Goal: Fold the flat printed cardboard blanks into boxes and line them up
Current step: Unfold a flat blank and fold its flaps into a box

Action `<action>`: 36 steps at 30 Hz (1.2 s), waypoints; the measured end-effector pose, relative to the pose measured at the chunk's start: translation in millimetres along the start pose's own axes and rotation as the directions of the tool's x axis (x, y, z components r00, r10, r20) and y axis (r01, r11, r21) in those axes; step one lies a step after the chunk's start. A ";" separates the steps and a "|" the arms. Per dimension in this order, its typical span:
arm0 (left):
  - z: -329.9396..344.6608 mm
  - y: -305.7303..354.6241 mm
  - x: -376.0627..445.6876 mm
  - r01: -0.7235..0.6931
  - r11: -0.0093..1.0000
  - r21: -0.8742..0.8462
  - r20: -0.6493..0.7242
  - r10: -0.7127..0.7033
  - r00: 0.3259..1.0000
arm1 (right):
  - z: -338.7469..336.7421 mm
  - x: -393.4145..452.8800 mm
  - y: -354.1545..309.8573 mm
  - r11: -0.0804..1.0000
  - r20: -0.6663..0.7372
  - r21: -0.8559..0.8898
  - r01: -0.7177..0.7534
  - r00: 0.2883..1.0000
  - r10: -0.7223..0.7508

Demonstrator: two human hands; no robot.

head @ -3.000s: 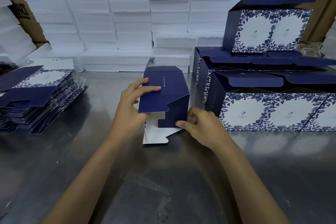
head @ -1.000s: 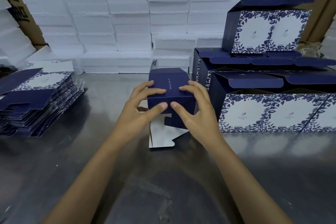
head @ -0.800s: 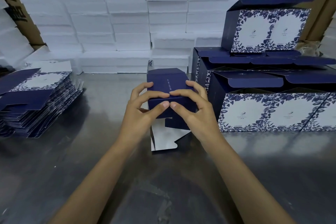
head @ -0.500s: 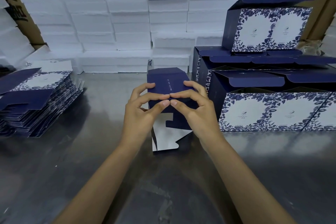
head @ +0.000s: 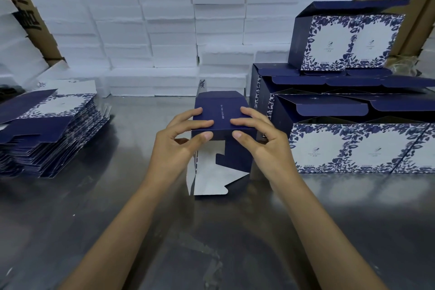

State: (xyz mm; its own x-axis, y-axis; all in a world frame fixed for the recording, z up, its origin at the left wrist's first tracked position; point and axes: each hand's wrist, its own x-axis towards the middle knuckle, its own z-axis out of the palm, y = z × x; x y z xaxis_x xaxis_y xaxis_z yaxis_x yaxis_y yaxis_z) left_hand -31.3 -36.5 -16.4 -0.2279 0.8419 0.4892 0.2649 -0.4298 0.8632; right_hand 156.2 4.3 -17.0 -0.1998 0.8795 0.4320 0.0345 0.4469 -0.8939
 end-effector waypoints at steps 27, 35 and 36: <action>7.6 -16.0 -2.5 0.555 0.809 -0.194 0.036 -0.559 0.828 | -2.1 -5.8 4.9 0.996 0.100 0.073 -0.052 0.994 0.045; 21.5 -3.8 -12.2 0.877 0.479 -0.034 0.551 -0.723 0.416 | -1.6 -2.7 -4.2 0.997 0.097 -0.073 -0.004 0.995 0.011; 14.6 -3.3 -8.9 0.858 0.510 0.068 0.552 -0.735 0.393 | -1.8 -3.6 -3.6 0.995 0.117 -0.098 -0.012 0.993 0.023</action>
State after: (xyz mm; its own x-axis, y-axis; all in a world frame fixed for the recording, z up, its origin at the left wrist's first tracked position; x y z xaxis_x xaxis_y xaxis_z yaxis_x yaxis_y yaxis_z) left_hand -16.5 -37.8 -25.5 0.2332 0.8272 -0.5113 0.0031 0.5251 0.8510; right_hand 158.6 -0.2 -15.1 -0.3119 0.8645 0.3943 0.1329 0.4506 -0.8828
